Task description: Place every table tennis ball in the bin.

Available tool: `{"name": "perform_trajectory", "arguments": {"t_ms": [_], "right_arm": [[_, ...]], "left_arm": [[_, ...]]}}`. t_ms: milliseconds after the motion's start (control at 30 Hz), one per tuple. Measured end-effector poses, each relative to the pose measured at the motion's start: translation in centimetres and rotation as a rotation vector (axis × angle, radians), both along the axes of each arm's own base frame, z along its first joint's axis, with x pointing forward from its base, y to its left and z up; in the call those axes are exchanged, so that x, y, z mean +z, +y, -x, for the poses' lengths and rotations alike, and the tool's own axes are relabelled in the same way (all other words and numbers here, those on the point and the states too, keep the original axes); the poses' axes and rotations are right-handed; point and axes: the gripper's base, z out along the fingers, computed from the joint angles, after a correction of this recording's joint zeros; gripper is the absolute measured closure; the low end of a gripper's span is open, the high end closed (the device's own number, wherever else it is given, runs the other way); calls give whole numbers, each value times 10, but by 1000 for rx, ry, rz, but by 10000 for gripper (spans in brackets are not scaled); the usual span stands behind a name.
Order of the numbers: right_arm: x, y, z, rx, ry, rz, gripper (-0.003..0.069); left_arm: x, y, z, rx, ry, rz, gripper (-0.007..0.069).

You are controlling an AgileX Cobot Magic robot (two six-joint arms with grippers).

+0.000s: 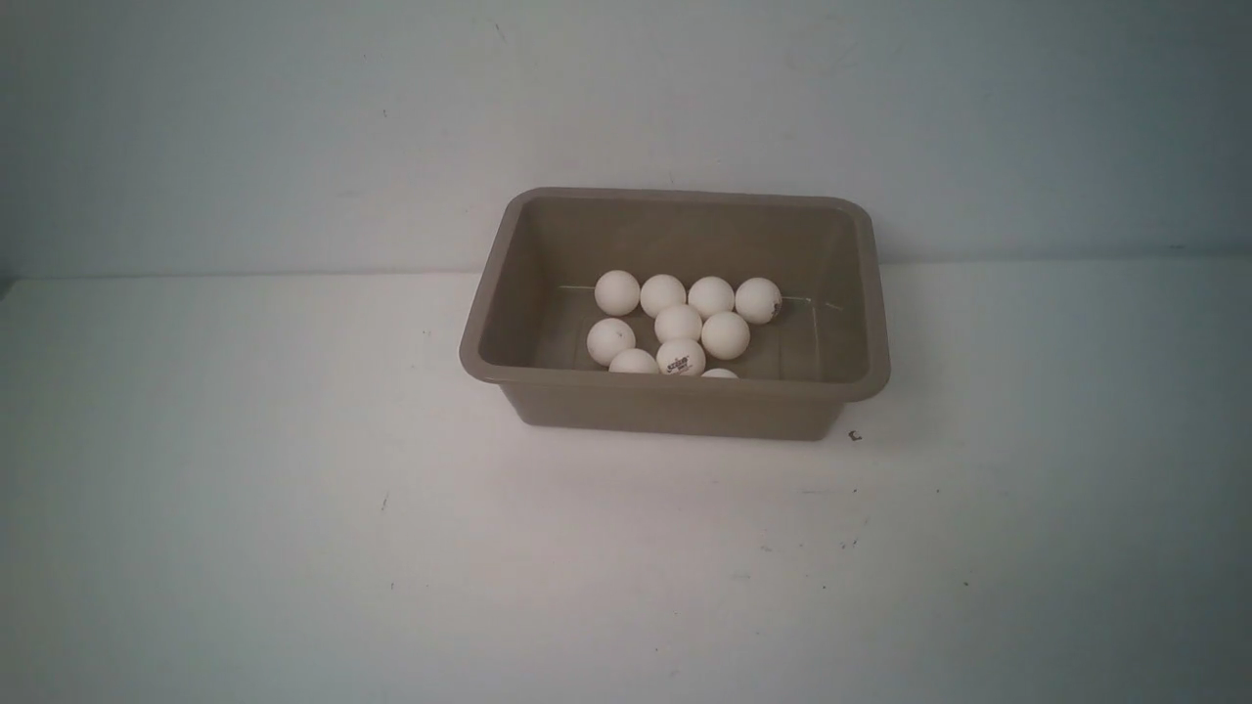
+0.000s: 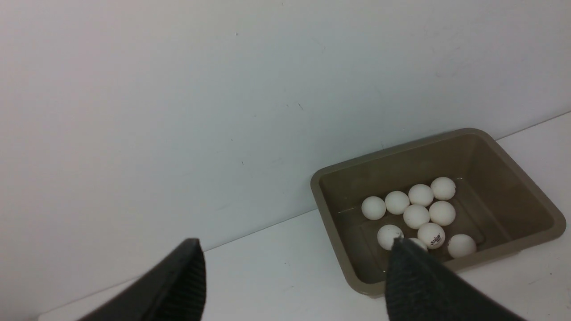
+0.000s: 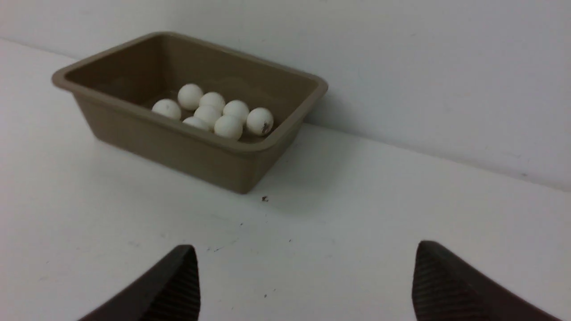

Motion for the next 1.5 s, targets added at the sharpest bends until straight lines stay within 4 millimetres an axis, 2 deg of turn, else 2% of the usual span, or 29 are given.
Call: {"name": "perform_trajectory", "arguments": {"t_ms": [133, 200, 300, 400, 1500], "right_arm": [[-13, -1, -7, -17, -15, -6, 76], [-19, -1, -9, -18, 0, -4, 76], [-38, 0, -13, -16, 65, 4, 76], [-46, 0, -14, -16, 90, 8, 76], [-45, 0, -11, -15, 56, 6, 76]], "left_arm": [[1, -1, 0, -13, -5, 7, 136], [1, -2, 0, -16, -6, 10, 136], [1, -3, 0, -26, -9, 19, 136], [1, -3, 0, -26, -9, 20, 136], [6, -16, 4, -160, -28, 123, 136]]}}
